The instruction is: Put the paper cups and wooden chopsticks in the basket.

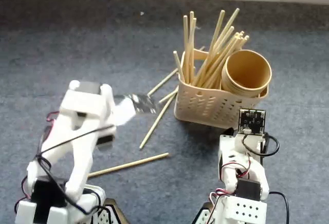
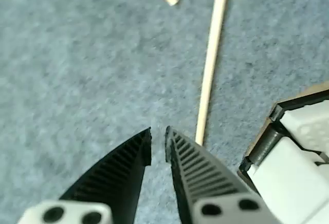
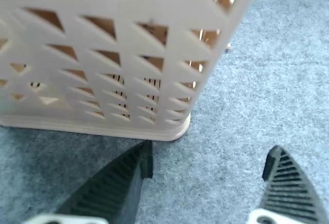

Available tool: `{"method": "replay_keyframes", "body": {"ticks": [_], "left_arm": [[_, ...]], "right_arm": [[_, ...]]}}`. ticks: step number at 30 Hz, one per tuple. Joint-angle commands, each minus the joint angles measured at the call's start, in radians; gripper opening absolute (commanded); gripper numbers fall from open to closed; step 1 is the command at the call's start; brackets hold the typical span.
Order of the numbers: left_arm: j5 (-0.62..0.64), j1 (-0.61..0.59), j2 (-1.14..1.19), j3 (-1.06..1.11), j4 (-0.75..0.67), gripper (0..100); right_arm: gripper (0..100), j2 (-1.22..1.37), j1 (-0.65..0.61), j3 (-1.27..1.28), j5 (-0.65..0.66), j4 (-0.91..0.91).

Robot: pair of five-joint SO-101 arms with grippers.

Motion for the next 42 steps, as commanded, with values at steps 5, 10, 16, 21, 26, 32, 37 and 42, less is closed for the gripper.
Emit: {"method": "replay_keyframes", "body": {"ticks": [5,10,16,21,26,32,37,42], "left_arm": [[-0.008,0.243,-0.163,0.282,-0.186,17],[0.112,0.305,-0.203,0.338,-0.376,17],[0.227,0.309,-0.154,0.383,-0.592,17],[0.235,0.309,-0.105,0.424,-0.669,17],[0.238,0.302,-0.064,0.437,-0.71,17],[0.238,0.302,-0.053,0.437,-0.71,4],[0.238,0.302,-0.053,0.437,-0.71,1],[0.239,0.302,-0.061,0.437,-0.707,1]], "right_arm": [[33.6,0.002,-0.005,0.021,-0.002,-0.019],[33.6,0.002,-0.005,0.022,-0.002,-0.019],[33.6,0.002,-0.005,0.022,-0.002,-0.019],[33.6,0.002,-0.005,0.022,-0.002,-0.019],[33.6,0.002,-0.005,0.022,-0.002,-0.019],[33.6,0.002,-0.004,0.022,-0.002,-0.019],[33.6,0.002,0.001,0.022,-0.002,-0.019],[33.6,0.002,0.001,0.022,-0.002,-0.019]]}}
